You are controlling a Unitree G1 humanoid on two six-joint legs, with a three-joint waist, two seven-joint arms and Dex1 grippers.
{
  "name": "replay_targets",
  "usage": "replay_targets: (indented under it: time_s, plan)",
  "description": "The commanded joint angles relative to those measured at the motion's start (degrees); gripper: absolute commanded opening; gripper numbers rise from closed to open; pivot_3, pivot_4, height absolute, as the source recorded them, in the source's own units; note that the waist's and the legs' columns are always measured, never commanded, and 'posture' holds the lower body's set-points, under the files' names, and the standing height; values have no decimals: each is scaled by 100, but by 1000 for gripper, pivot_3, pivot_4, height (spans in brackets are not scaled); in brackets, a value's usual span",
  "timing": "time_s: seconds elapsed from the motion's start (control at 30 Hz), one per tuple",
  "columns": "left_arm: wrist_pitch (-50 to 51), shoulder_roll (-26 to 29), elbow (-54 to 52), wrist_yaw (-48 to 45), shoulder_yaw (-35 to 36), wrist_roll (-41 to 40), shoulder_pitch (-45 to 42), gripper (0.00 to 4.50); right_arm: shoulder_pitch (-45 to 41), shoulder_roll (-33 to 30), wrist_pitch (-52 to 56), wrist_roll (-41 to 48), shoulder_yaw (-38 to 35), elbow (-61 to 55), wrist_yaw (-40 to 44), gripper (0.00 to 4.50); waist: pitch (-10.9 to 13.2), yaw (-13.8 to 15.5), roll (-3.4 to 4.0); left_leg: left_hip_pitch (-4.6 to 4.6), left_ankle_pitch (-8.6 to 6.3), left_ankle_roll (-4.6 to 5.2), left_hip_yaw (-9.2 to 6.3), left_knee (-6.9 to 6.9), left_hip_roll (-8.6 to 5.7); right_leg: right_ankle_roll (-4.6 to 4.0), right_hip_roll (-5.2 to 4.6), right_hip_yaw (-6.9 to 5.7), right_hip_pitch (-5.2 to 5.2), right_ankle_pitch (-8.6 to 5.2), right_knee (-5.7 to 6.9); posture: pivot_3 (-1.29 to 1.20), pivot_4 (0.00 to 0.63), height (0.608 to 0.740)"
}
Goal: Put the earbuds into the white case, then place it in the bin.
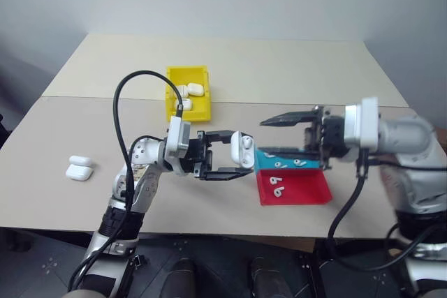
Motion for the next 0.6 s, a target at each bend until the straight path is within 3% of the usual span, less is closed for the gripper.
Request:
replay_targets:
  time_s: [0.03,0.13,0.3,0.6]
  plan:
    - [-102,-17,-47,201,136,21,-190,2801,-676,-712,257,-930,446,886,335,2294,0,-5,0,1,0,0,0,-1,2,-1,2,0,-1,0,-3,0,150,740]
    - [-181,-3,-17,246,136,86,-168,2801,-1384,-960,37,-2033,1369,1842,820,2294,0,-59,1,3,0,1,1,-10,4,-2,4,1,-4,-1,-7,0,150,740]
    - [-397,73,-8,254,110,268,-9,2801,-2267,-692,-264,-3260,2556,2937,1454,2294,4,-118,7,-6,0,1,4,-11,3,-2,3,3,-14,-1,-8,0,150,740]
    - [-500,166,-171,346,104,307,254,2801,-2802,-171,-1261,-4054,3130,4146,1973,2294,7,-121,8,-12,0,0,4,-11,2,-2,0,2,-21,0,-4,0,150,740]
